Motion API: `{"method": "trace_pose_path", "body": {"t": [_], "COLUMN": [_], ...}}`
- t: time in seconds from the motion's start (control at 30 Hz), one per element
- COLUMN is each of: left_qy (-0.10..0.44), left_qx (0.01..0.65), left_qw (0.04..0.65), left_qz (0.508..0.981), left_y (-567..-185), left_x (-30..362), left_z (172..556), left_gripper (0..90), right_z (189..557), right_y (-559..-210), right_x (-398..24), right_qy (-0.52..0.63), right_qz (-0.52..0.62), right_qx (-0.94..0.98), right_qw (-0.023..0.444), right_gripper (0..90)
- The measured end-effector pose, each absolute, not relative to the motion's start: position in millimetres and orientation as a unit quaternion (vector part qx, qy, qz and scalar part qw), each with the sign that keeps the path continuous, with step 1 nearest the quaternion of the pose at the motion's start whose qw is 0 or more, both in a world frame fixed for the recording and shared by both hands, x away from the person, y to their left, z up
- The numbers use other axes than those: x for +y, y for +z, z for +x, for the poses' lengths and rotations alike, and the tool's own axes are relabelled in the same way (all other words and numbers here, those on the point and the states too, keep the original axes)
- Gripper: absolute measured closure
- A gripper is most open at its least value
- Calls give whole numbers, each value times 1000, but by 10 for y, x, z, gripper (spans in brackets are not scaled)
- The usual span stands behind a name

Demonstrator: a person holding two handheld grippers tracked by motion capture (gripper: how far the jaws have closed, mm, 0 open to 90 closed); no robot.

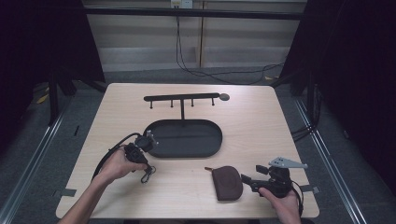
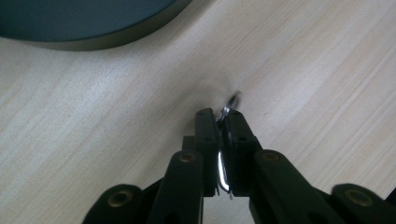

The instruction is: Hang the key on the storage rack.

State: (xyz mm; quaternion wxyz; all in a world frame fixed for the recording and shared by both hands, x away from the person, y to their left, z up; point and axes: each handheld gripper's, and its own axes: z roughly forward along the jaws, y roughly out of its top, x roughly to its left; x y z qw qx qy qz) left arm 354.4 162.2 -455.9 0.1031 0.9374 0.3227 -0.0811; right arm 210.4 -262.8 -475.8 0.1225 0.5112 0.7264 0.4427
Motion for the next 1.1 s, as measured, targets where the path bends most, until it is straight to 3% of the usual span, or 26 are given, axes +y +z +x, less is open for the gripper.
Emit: {"method": "trace_pose_path", "body": {"t": [1.1], "left_qy": [-73], "left_qx": [327], "left_qw": [137], "left_qz": [932], "left_y": [-4136], "left_x": [1862], "left_z": [3460], "left_gripper": [891], "right_z": [2148], "right_y": [-4763], "right_x": [-2621], "right_qy": [442], "right_qz": [520], "right_qx": [721], "right_qw": [121], "right_gripper": [186]}}
